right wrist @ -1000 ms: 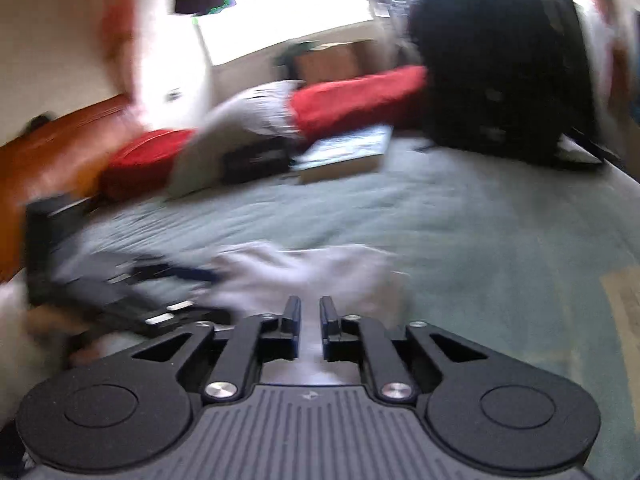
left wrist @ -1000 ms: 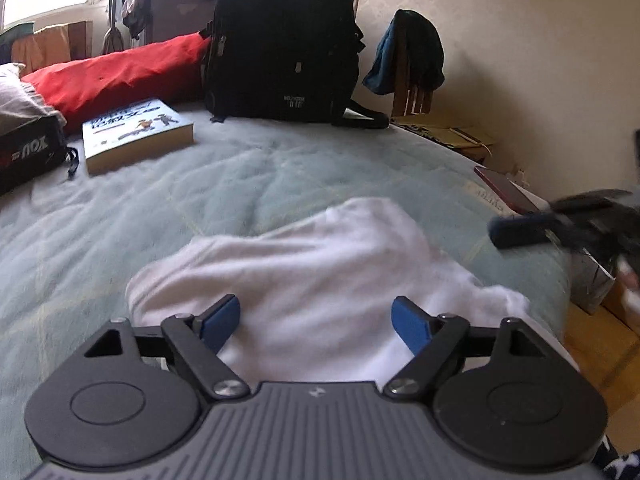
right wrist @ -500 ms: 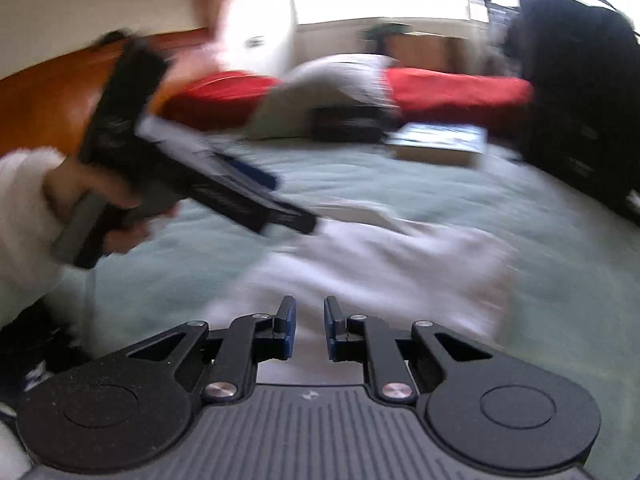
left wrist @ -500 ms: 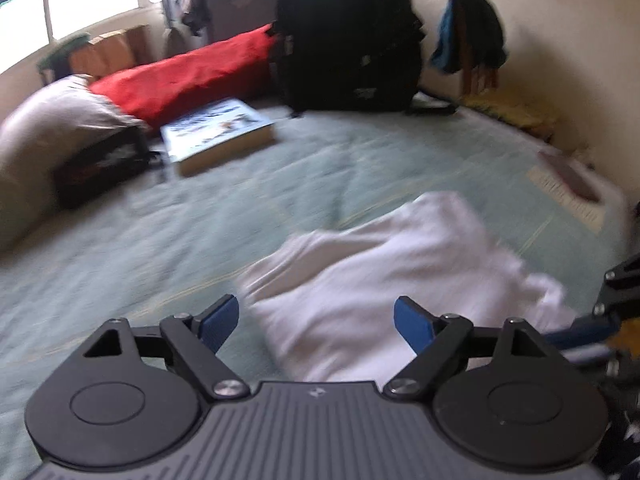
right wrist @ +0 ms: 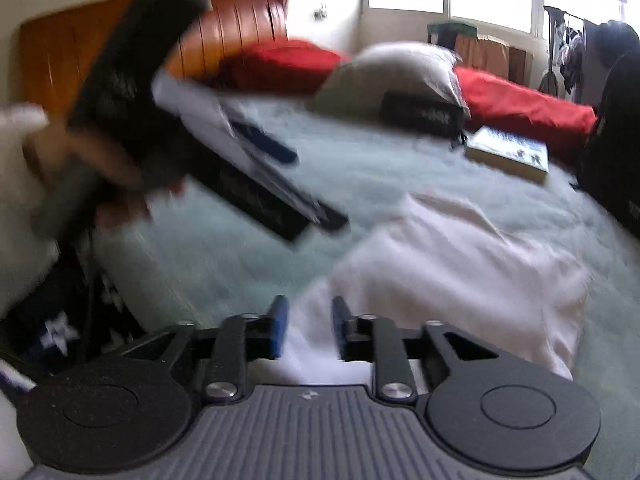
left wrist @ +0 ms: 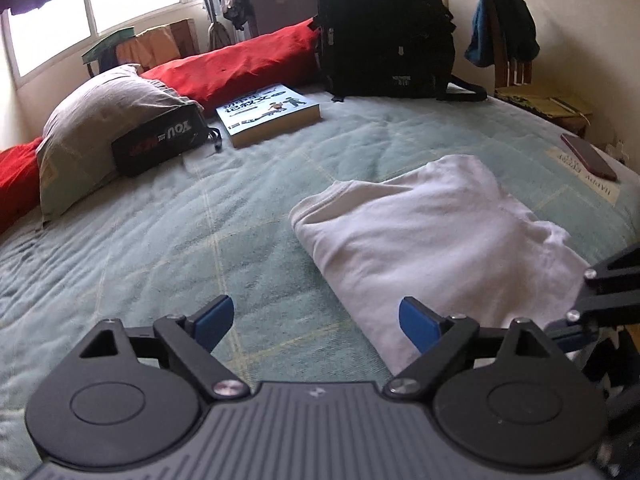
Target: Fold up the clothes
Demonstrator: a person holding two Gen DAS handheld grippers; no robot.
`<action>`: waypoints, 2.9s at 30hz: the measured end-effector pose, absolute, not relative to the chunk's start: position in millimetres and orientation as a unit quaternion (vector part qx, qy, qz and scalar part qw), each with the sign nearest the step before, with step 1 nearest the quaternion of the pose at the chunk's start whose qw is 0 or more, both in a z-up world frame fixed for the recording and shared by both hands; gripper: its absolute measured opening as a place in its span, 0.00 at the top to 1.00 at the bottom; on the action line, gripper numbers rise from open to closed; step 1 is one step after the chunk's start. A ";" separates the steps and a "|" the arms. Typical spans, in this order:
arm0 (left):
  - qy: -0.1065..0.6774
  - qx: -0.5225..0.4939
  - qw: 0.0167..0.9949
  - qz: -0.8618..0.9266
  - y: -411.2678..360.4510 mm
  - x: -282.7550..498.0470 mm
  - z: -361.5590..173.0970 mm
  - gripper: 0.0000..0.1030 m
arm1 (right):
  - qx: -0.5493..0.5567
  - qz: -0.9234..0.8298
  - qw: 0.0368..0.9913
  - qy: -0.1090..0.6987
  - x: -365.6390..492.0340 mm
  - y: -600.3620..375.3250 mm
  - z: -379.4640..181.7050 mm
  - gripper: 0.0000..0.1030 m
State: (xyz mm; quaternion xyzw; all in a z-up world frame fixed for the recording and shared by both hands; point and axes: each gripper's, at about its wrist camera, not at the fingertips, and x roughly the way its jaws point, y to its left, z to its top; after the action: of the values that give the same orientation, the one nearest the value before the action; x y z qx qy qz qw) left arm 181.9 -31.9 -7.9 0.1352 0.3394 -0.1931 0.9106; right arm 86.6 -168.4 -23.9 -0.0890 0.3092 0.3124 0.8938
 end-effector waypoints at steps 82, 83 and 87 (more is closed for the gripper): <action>0.328 0.063 0.899 -0.283 -92.7 202.6 -10.0 0.07 | 0.155 0.166 0.935 0.274 141.9 -332.9 -34.9 0.76; 0.331 0.058 0.898 -0.285 -92.5 203.9 -11.1 0.07 | 0.143 0.174 0.933 0.281 144.9 -325.1 -37.6 0.76; 0.340 0.059 0.891 -0.294 -95.6 208.8 -14.2 0.07 | 0.106 0.142 0.930 0.321 150.6 -316.6 -61.2 0.77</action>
State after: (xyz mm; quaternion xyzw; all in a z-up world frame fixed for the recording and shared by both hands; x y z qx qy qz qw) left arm 208.8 -95.6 -14.2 0.0590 0.3399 -0.2939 0.8914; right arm 150.6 -316.6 -61.2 0.1062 0.3207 0.1420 0.9304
